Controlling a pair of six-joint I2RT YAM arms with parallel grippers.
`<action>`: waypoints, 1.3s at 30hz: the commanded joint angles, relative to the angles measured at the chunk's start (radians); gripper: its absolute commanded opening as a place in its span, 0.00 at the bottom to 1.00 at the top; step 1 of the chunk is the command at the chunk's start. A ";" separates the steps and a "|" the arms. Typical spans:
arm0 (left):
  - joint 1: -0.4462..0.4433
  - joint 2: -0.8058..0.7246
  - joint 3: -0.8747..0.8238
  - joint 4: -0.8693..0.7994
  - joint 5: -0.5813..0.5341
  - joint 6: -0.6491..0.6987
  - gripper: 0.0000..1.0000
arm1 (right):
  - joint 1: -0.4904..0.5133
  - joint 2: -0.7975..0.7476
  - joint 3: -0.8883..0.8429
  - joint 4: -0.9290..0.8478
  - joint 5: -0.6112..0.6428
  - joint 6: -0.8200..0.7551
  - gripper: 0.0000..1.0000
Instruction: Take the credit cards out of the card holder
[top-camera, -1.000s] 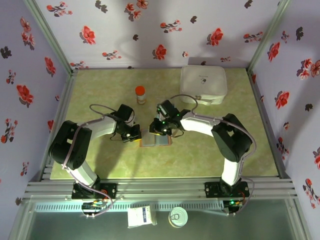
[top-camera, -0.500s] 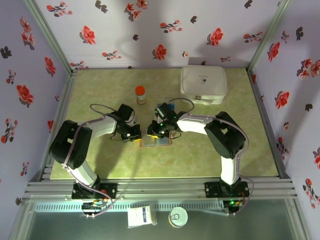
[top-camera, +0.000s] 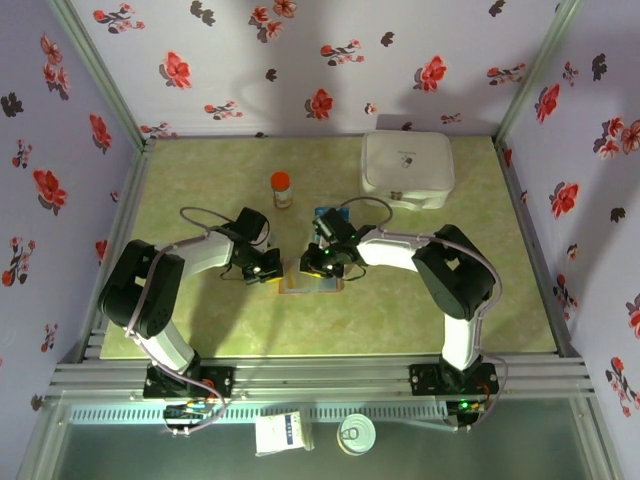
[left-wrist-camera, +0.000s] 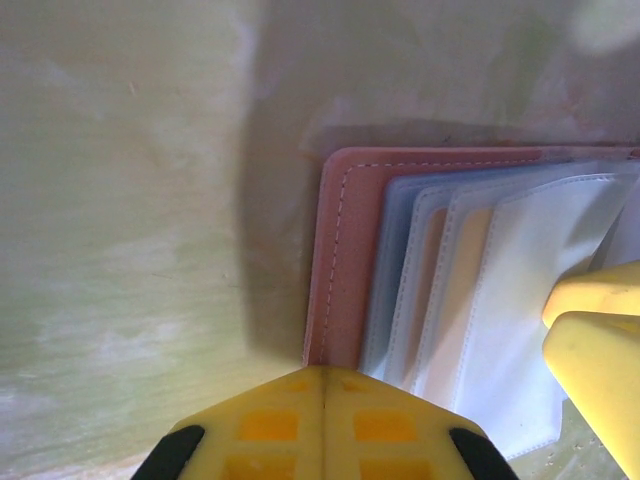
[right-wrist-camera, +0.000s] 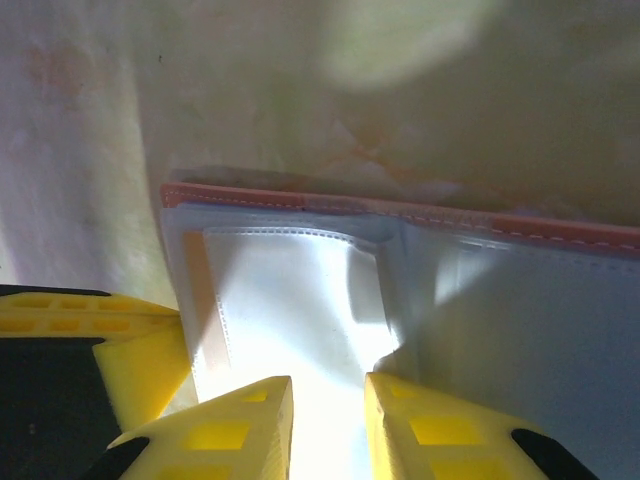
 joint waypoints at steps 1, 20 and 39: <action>0.010 0.012 0.024 -0.051 -0.040 0.030 0.03 | -0.013 -0.023 -0.034 0.020 -0.015 -0.009 0.27; -0.016 -0.106 0.120 -0.079 -0.018 -0.028 0.11 | -0.069 -0.029 -0.189 0.331 -0.146 0.073 0.26; -0.064 0.052 0.090 0.063 0.033 -0.070 0.30 | -0.093 -0.007 -0.257 0.454 -0.190 0.126 0.24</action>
